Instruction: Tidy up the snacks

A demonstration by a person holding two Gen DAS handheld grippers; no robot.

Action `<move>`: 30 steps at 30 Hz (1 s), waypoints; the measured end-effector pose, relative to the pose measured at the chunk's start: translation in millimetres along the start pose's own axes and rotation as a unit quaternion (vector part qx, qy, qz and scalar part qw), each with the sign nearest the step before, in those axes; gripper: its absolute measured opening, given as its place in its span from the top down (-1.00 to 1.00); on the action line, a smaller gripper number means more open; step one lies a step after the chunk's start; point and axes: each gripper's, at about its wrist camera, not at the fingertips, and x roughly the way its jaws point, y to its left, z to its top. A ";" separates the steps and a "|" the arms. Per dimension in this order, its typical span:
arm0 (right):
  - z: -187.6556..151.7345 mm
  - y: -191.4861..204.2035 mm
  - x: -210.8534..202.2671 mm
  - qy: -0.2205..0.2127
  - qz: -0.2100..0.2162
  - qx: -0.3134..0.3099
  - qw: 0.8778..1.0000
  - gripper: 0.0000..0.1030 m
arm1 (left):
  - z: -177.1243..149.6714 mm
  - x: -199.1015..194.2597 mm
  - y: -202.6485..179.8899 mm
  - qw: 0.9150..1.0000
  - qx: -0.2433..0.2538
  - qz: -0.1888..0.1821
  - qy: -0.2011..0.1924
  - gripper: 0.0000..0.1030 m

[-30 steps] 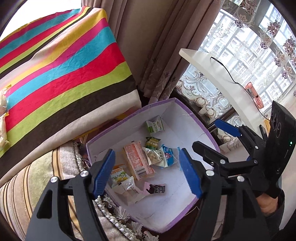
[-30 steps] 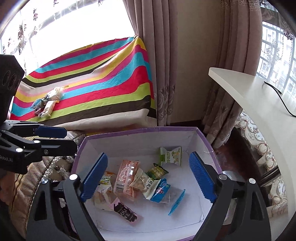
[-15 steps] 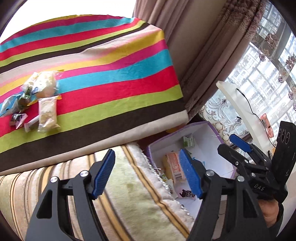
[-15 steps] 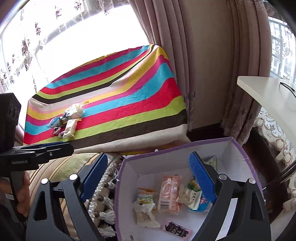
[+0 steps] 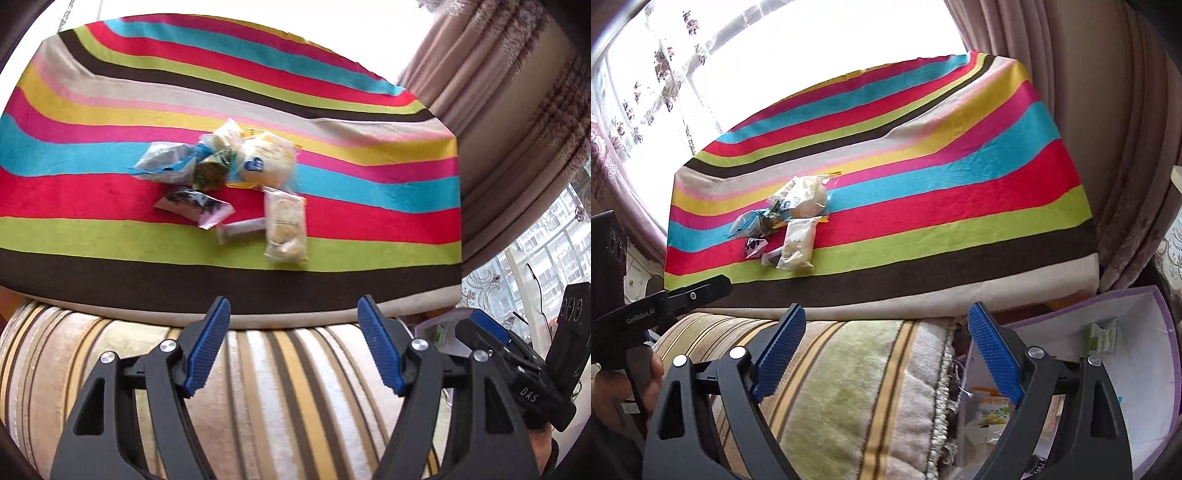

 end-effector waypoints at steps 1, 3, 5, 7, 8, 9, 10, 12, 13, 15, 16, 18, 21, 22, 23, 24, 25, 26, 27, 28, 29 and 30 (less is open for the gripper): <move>4.0 5.4 3.7 0.002 0.003 -0.002 1.000 -0.69 | 3.3 -0.3 7.8 1.000 -0.008 0.004 -0.002 -0.39; 13.3 16.8 10.4 0.002 0.006 -0.003 1.000 -0.69 | 7.3 -2.5 24.2 1.000 -0.023 0.010 -0.005 -0.39; 23.0 27.8 21.6 0.012 0.001 0.000 1.000 -0.69 | 12.0 -3.4 36.5 0.999 -0.036 0.015 -0.009 -0.39; 30.7 36.8 37.1 0.023 0.001 0.011 1.000 -0.69 | 16.8 -4.1 47.2 0.999 -0.044 0.021 -0.015 -0.39; 34.1 41.9 46.9 0.028 0.003 0.017 0.999 -0.69 | 19.3 -3.9 52.1 0.998 -0.048 0.023 -0.017 -0.39; 36.9 46.9 56.9 0.036 0.007 0.022 0.999 -0.69 | 22.0 -3.6 57.1 0.998 -0.051 0.025 -0.018 -0.39; 39.5 51.5 66.7 0.045 0.010 0.027 0.999 -0.69 | 24.4 -3.5 61.8 0.998 -0.054 0.027 -0.020 -0.39; 45.0 62.0 84.4 0.058 0.016 0.033 0.998 -0.69 | 30.6 -3.1 70.2 0.998 -0.056 0.032 -0.026 -0.39; 47.7 68.1 91.2 0.059 0.017 0.030 0.998 -0.69 | 33.7 -2.5 73.7 0.997 -0.056 0.036 -0.029 -0.39; 53.4 80.9 103.5 0.059 0.012 0.018 0.998 -0.69 | 41.9 -0.6 80.5 0.997 -0.057 0.043 -0.035 -0.39; 56.3 86.7 109.5 0.061 0.012 0.016 0.998 -0.69 | 46.2 0.2 84.1 0.997 -0.058 0.046 -0.037 -0.39; 60.5 93.8 119.6 0.063 0.010 0.014 0.998 -0.69 | 54.8 3.2 89.0 0.996 -0.057 0.053 -0.041 -0.39; 64.6 103.3 134.4 0.068 0.001 0.005 0.998 -0.69 | 68.6 10.8 94.9 0.996 -0.053 0.060 -0.043 -0.39; 65.6 105.3 139.5 0.069 -0.003 0.004 0.998 -0.69 | 73.4 14.6 96.4 0.996 -0.050 0.062 -0.043 -0.39; 66.5 107.1 144.1 0.070 -0.008 0.004 0.998 -0.69 | 78.2 18.8 98.0 0.996 -0.049 0.066 -0.041 -0.39; 67.4 108.1 148.5 0.070 -0.012 0.003 0.997 -0.69 | 82.8 22.8 99.8 0.996 -0.048 0.068 -0.040 -0.39; 68.0 109.1 152.6 0.070 -0.016 0.001 0.997 -0.69 | 87.2 27.0 100.6 0.996 -0.046 0.069 -0.039 -0.39; 68.3 111.1 156.5 0.071 -0.021 -0.001 0.997 -0.69 | 91.5 31.6 100.9 0.996 -0.044 0.070 -0.037 -0.41; 68.9 112.0 160.9 0.073 -0.024 -0.002 0.997 -0.68 | 96.0 36.5 101.3 0.996 -0.042 0.071 -0.034 -0.43; 69.6 113.1 164.6 0.074 -0.023 -0.003 0.997 -0.67 | 99.9 40.5 101.7 0.996 -0.041 0.071 -0.032 -0.46; 70.2 114.0 167.5 0.074 -0.023 -0.004 0.997 -0.66 | 103.9 44.2 102.4 0.996 -0.042 0.072 -0.031 -0.46; 70.7 114.6 170.2 0.073 -0.026 -0.006 0.997 -0.66 | 107.2 47.1 103.2 0.996 -0.043 0.074 -0.031 -0.46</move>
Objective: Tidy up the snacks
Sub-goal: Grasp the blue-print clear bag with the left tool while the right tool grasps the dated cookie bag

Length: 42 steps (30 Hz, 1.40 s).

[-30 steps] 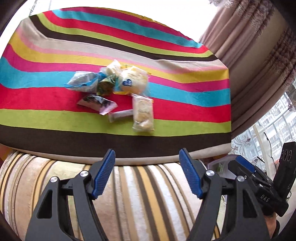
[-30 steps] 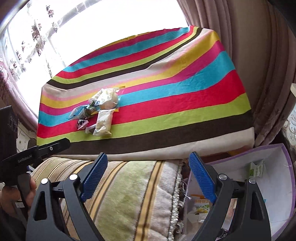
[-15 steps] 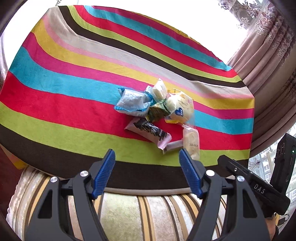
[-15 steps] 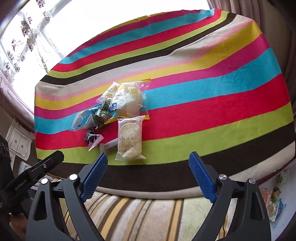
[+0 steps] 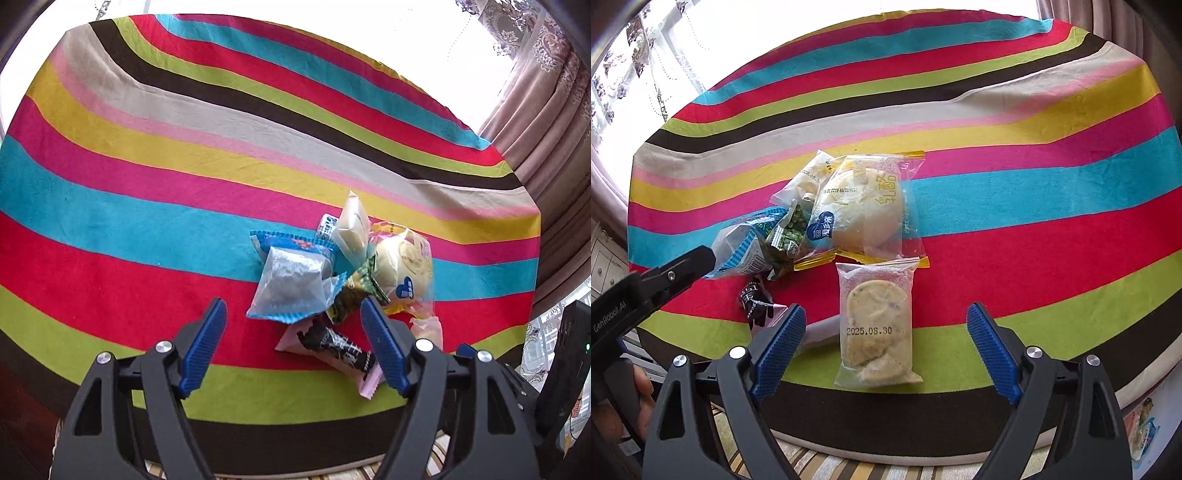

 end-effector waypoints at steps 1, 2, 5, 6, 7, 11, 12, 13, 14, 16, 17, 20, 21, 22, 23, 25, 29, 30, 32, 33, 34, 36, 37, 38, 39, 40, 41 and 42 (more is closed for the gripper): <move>0.7 0.9 1.9 -0.001 -0.002 -0.002 1.000 -0.66 | 4.0 3.9 0.7 1.000 -0.003 0.003 0.002 -0.46; 1.2 1.5 3.8 -0.002 -0.005 -0.004 1.000 -0.66 | 6.1 7.4 2.2 1.000 -0.007 0.003 0.004 -0.46; 2.2 5.8 10.2 -0.001 -0.009 -0.011 1.000 -0.65 | 13.5 22.1 2.6 1.000 -0.011 0.009 0.018 -0.46; 2.2 6.0 11.1 -0.002 -0.009 -0.012 1.000 -0.65 | 14.7 27.1 2.6 1.000 -0.014 0.010 0.024 -0.46; 2.2 6.1 11.6 -0.003 -0.009 -0.012 1.000 -0.65 | 15.7 32.0 3.2 0.999 -0.017 0.013 0.030 -0.46; 1.8 3.6 14.0 -0.001 -0.005 -0.010 1.000 -0.56 | 17.8 41.9 2.9 0.999 -0.022 0.005 0.042 -0.48; 1.5 2.8 15.3 0.001 -0.004 -0.009 1.000 -0.53 | 18.2 42.9 2.0 0.999 -0.019 0.005 0.044 -0.48; 0.8 1.5 16.4 0.003 -0.003 -0.007 1.000 -0.46 | 18.2 44.3 2.0 0.999 -0.020 0.000 0.048 -0.44; 0.5 0.4 17.9 0.006 -0.001 -0.007 1.000 -0.41 | 18.1 45.8 3.1 0.998 -0.025 -0.007 0.055 -0.34; -0.6 -1.6 20.2 0.011 0.002 -0.004 1.000 -0.38 | 15.9 46.8 5.3 0.997 -0.032 -0.015 0.065 -0.22; -1.0 -2.0 20.5 0.012 0.003 -0.003 1.000 -0.37 | 14.4 46.7 4.9 0.997 -0.031 -0.017 0.067 -0.12; -1.8 -2.7 19.9 0.011 0.002 -0.004 1.000 -0.28 | 12.9 45.9 2.2 0.997 -0.029 -0.012 0.064 -0.04; -2.0 -2.8 19.6 0.010 0.002 -0.004 1.000 -0.23 | 12.5 45.6 2.1 0.997 -0.029 -0.011 0.064 -0.02; -2.2 -3.0 19.2 0.009 0.004 -0.004 1.000 -0.13 | 11.9 45.2 1.7 0.998 -0.028 -0.009 0.063 0.02; -2.5 -3.3 18.7 0.008 0.006 -0.003 1.000 -0.02 | 10.5 44.5 1.1 0.998 -0.025 -0.005 0.062 0.08; -3.8 -4.0 17.5 0.007 0.013 -0.003 1.000 0.22 | 7.1 41.7 -0.6 0.998 -0.021 0.000 0.058 0.19; -6.1 -4.7 14.6 0.004 0.023 -0.006 1.000 0.30 | -0.7 33.9 -1.4 0.999 -0.014 0.016 0.045 0.22; -6.7 -5.2 13.7 0.003 0.024 -0.005 1.000 0.30 | -2.7 31.9 -1.4 0.999 -0.014 0.019 0.042 0.22; -7.5 -5.2 11.5 0.000 0.026 -0.005 1.000 0.30 | -6.6 28.0 -1.2 0.999 -0.014 0.029 0.035 0.22; -8.0 -5.2 10.3 -0.002 0.027 -0.005 1.000 0.30 | -8.4 25.2 -1.9 0.999 -0.013 0.035 0.031 0.23; -8.5 -5.2 8.8 -0.005 0.027 -0.006 1.000 0.30 | -10.0 21.9 -2.7 0.999 -0.012 0.040 0.026 0.23; -9.3 -4.8 5.0 -0.012 0.027 -0.009 1.000 0.30 | -13.6 13.5 -4.8 0.999 -0.008 0.051 0.013 0.23; -9.7 -4.6 3.1 -0.015 0.028 -0.011 0.999 0.30 | -15.2 9.0 -5.9 0.998 -0.006 0.056 0.007 0.23; -10.1 -4.2 1.4 -0.018 0.028 -0.013 0.999 0.30 | -16.9 4.6 -7.1 0.998 -0.003 0.062 0.001 0.23; -10.7 -3.8 -0.1 -0.019 0.028 -0.015 0.999 0.30 | -19.1 0.3 -8.6 0.998 -0.001 0.069 -0.004 0.23; -11.4 -3.6 -1.8 -0.022 0.027 -0.017 0.999 0.30 | -21.4 -4.3 -9.7 0.997 0.002 0.073 -0.009 0.23; -12.2 -3.4 -3.9 -0.024 0.026 -0.018 0.999 0.30 | -23.5 -8.3 -11.3 0.997 0.004 0.077 -0.012 0.23; -13.1 -3.6 -6.3 -0.027 0.025 -0.019 0.999 0.30 | -25.7 -12.0 -12.7 0.997 0.005 0.081 -0.016 0.23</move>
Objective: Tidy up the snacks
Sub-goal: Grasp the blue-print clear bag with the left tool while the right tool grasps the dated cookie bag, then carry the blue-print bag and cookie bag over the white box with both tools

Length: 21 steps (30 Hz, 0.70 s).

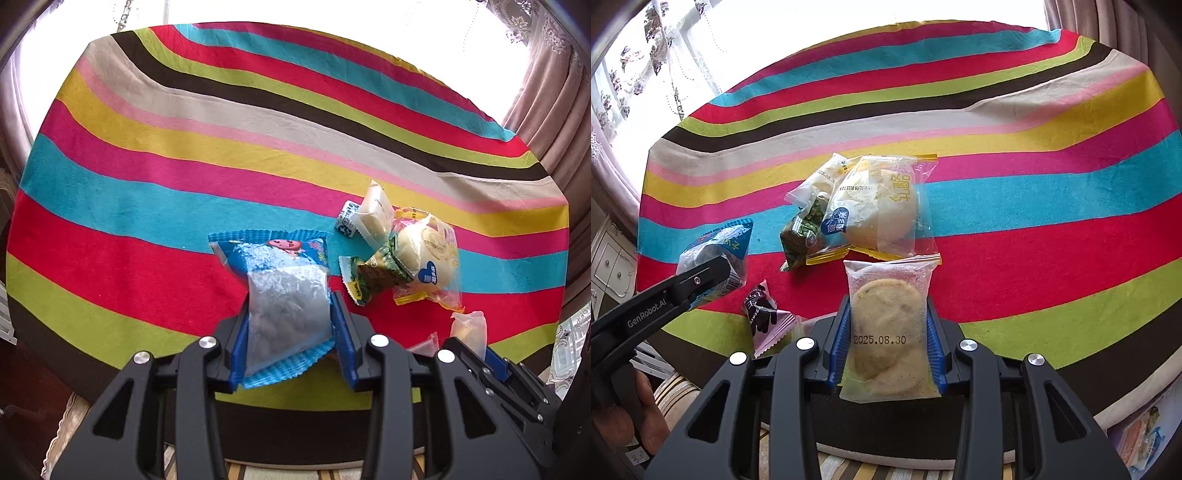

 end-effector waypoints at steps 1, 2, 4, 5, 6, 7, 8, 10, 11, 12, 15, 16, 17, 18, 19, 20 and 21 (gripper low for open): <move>-0.9 -0.2 -2.7 -0.002 -0.001 -0.001 1.000 0.30 | -2.9 -4.9 -0.2 1.000 0.001 0.003 -0.003 0.23; -2.0 -0.5 -5.4 -0.004 -0.001 -0.002 1.000 0.30 | -5.4 -9.1 -0.6 1.000 0.002 0.006 -0.006 0.23; -4.0 -1.0 -9.9 -0.007 -0.003 -0.002 1.000 0.30 | -10.7 -16.6 -1.8 1.000 0.005 0.009 -0.010 0.23; -4.9 -1.0 -12.1 -0.008 -0.003 -0.002 1.000 0.30 | -13.4 -20.6 -2.3 1.000 0.006 0.010 -0.012 0.23; -6.3 -1.1 -15.2 -0.010 -0.004 -0.002 1.000 0.30 | -15.4 -23.7 -3.4 1.000 0.007 0.010 -0.013 0.23; -6.8 -0.7 -17.3 -0.012 -0.004 -0.001 1.000 0.30 | -18.1 -27.6 -4.5 1.000 0.009 0.011 -0.015 0.23; -7.8 -0.8 -20.3 -0.014 -0.005 -0.001 1.000 0.30 | -21.1 -31.8 -4.4 1.000 0.011 0.011 -0.017 0.23; -11.1 -2.5 -27.8 -0.018 -0.003 0.000 1.000 0.30 | -26.2 -38.9 -6.5 1.000 0.014 0.011 -0.020 0.23; -12.3 -3.0 -30.3 -0.019 -0.002 0.002 1.000 0.30 | -28.5 -42.2 -7.6 1.000 0.016 0.010 -0.021 0.23; -14.0 -4.1 -33.8 -0.020 -0.001 0.003 1.000 0.30 | -30.9 -45.2 -9.3 1.000 0.017 0.008 -0.021 0.23; -19.7 -9.9 -43.6 -0.022 0.002 0.011 1.000 0.30 | -38.8 -53.0 -14.8 1.000 0.021 -0.005 -0.020 0.23; -22.3 -12.1 -47.4 -0.023 0.002 0.013 1.000 0.30 | -41.8 -55.7 -17.8 1.000 0.022 -0.011 -0.018 0.23; -24.4 -14.3 -51.2 -0.024 0.003 0.015 1.000 0.30 | -44.9 -58.1 -20.9 0.999 0.025 -0.016 -0.017 0.23; -26.6 -16.5 -55.0 -0.024 0.004 0.017 1.000 0.30 | -47.9 -60.0 -23.9 0.999 0.027 -0.022 -0.015 0.23; -28.6 -18.2 -58.6 -0.025 0.003 0.018 1.000 0.30 | -51.3 -61.8 -27.4 0.999 0.028 -0.028 -0.012 0.23; -30.9 -20.3 -61.9 -0.025 0.003 0.019 0.999 0.30 | -54.8 -63.5 -30.4 0.999 0.030 -0.033 -0.009 0.23; -32.9 -22.8 -65.3 -0.025 0.002 0.021 0.999 0.30 | -58.2 -65.2 -33.2 0.999 0.031 -0.038 -0.006 0.23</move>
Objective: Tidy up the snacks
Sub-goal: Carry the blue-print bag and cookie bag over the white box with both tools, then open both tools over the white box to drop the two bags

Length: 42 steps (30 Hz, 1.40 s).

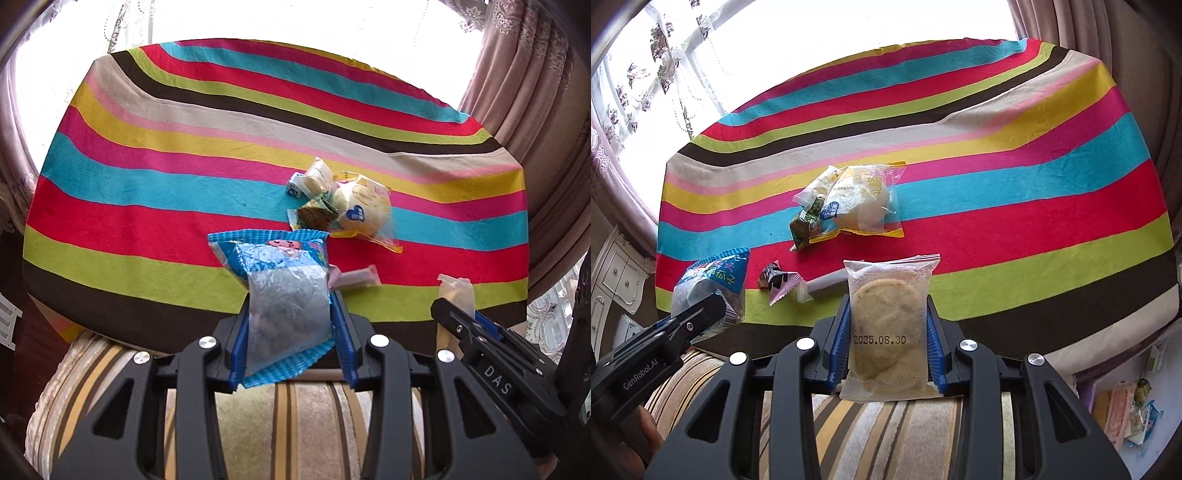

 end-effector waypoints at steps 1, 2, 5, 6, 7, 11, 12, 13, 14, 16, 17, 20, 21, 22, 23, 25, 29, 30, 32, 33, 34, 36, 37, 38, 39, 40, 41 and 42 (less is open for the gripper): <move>-2.1 -2.6 -3.1 0.001 0.000 0.001 1.000 0.30 | -3.5 -1.1 -3.5 1.000 0.000 -0.006 0.004 0.23; -4.1 -5.4 -6.1 0.002 -0.001 0.003 1.000 0.30 | -6.6 -2.0 -6.7 1.000 0.002 -0.010 0.007 0.23; -10.3 -15.1 -16.8 0.003 -0.002 0.007 1.000 0.30 | -16.2 -5.6 -18.5 1.000 0.011 -0.023 0.015 0.23; -12.2 -18.6 -20.1 0.003 -0.003 0.009 1.000 0.30 | -19.2 -6.2 -22.9 0.999 0.013 -0.029 0.020 0.23; -14.2 -22.2 -23.3 0.005 -0.004 0.011 1.000 0.30 | -22.0 -6.5 -27.2 0.999 0.017 -0.033 0.023 0.23; -20.3 -37.8 -35.8 0.005 -0.008 0.020 1.000 0.30 | -32.8 -8.1 -47.8 0.998 0.037 -0.047 0.033 0.23; -21.5 -42.0 -39.3 0.005 -0.007 0.023 1.000 0.30 | -35.1 -8.8 -53.6 0.997 0.044 -0.051 0.035 0.23; -22.7 -46.3 -42.8 0.005 -0.005 0.025 1.000 0.30 | -37.4 -9.6 -59.5 0.996 0.051 -0.057 0.036 0.23; -24.0 -51.0 -46.7 0.003 -0.003 0.027 1.000 0.30 | -39.6 -10.1 -65.5 0.996 0.058 -0.062 0.038 0.23; -27.1 -61.0 -54.4 0.000 0.002 0.032 0.999 0.30 | -44.6 -10.4 -78.9 0.994 0.074 -0.070 0.043 0.23; -28.7 -66.5 -57.9 -0.001 0.004 0.036 0.999 0.30 | -46.7 -10.2 -85.7 0.993 0.081 -0.074 0.045 0.23; -35.0 -89.3 -68.8 -0.005 0.004 0.054 0.999 0.30 | -53.0 -10.0 -107.4 0.990 0.104 -0.085 0.050 0.23; -37.5 -98.0 -72.3 -0.006 0.001 0.060 0.998 0.30 | -55.1 -9.8 -115.4 0.988 0.113 -0.090 0.052 0.23; -40.3 -107.5 -75.4 -0.006 -0.001 0.068 0.998 0.30 | -57.0 -9.3 -123.6 0.987 0.122 -0.094 0.054 0.23; -43.4 -117.4 -78.1 -0.006 -0.002 0.076 0.997 0.30 | -59.2 -8.8 -132.3 0.985 0.131 -0.097 0.055 0.23; -50.7 -137.4 -83.7 -0.010 -0.002 0.094 0.996 0.30 | -64.4 -8.1 -149.8 0.981 0.149 -0.107 0.061 0.23; -65.5 -173.1 -94.0 -0.013 -0.015 0.124 0.992 0.29 | -76.5 -6.0 -184.2 0.972 0.186 -0.124 0.071 0.22; -69.5 -181.3 -96.3 -0.013 -0.016 0.131 0.991 0.29 | -79.4 -5.1 -192.5 0.970 0.194 -0.129 0.074 0.22; -77.4 -195.1 -100.8 -0.013 -0.021 0.144 0.989 0.28 | -84.7 -3.2 -206.6 0.965 0.208 -0.135 0.079 0.22; -81.1 -201.6 -103.5 -0.014 -0.024 0.150 0.988 0.28 | -87.4 -1.6 -213.9 0.963 0.215 -0.138 0.082 0.22; -84.0 -206.9 -105.9 -0.016 -0.028 0.155 0.987 0.27 | -89.7 0.1 -220.2 0.961 0.221 -0.142 0.086 0.22; -88.6 -216.5 -109.8 -0.019 -0.035 0.164 0.986 0.26 | -93.8 3.9 -231.9 0.957 0.232 -0.147 0.093 0.22; -90.5 -221.2 -112.3 -0.021 -0.038 0.167 0.985 0.26 | -95.8 4.8 -237.3 0.955 0.238 -0.150 0.096 0.22; -91.4 -224.9 -114.6 -0.023 -0.042 0.169 0.984 0.25 | -97.8 5.3 -242.7 0.953 0.243 -0.153 0.098 0.22; -92.0 -228.7 -116.9 -0.024 -0.047 0.171 0.984 0.25 | -99.7 6.2 -248.2 0.951 0.248 -0.156 0.101 0.22; -92.5 -232.4 -119.2 -0.025 -0.053 0.171 0.984 0.24 | -102.6 5.9 -252.6 0.949 0.251 -0.159 0.103 0.22; -92.8 -236.4 -121.6 -0.026 -0.057 0.171 0.983 0.23 | -103.8 6.8 -256.5 0.948 0.254 -0.163 0.105 0.22; -92.4 -238.8 -123.5 -0.027 -0.061 0.172 0.983 0.22 | -105.2 7.2 -260.3 0.946 0.258 -0.166 0.106 0.22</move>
